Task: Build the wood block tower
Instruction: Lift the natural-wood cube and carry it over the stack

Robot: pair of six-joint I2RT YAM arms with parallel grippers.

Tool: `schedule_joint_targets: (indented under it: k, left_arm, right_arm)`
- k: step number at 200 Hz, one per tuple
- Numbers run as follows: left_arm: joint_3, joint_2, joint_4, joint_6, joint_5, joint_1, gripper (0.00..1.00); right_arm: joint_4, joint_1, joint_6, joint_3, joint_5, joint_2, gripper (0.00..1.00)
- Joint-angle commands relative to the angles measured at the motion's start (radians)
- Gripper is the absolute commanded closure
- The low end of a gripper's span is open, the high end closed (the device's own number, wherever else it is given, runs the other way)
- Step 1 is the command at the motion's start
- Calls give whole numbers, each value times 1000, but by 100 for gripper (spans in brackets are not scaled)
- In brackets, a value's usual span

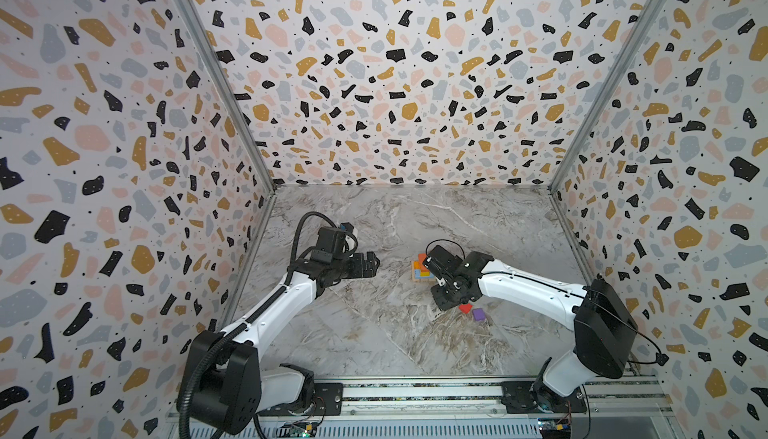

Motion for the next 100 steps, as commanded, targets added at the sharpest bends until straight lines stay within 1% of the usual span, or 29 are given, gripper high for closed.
schedule_joint_targets:
  k: [1,23,36,52,100]
  left_arm:
    - [-12,-22,15,6,0,0,0]
    - [-15,-22,16,-2,4,1,0]
    - [-17,-25,19,-4,3,0,0]
    - [-14,-28,19,-2,-4,0,0]
    - [-19,-55,23,-2,-1,0,0]
  right_arm:
    - [-88,-23,40,72,-4,-25,67]
    - [-113,-67,36,152,-45,3,68]
    - [-138,-81,34,210,-17,24,68]
    - [-156,-97,38,277,-20,56,68]
    - [-175,-111,73,397,13,190,68]
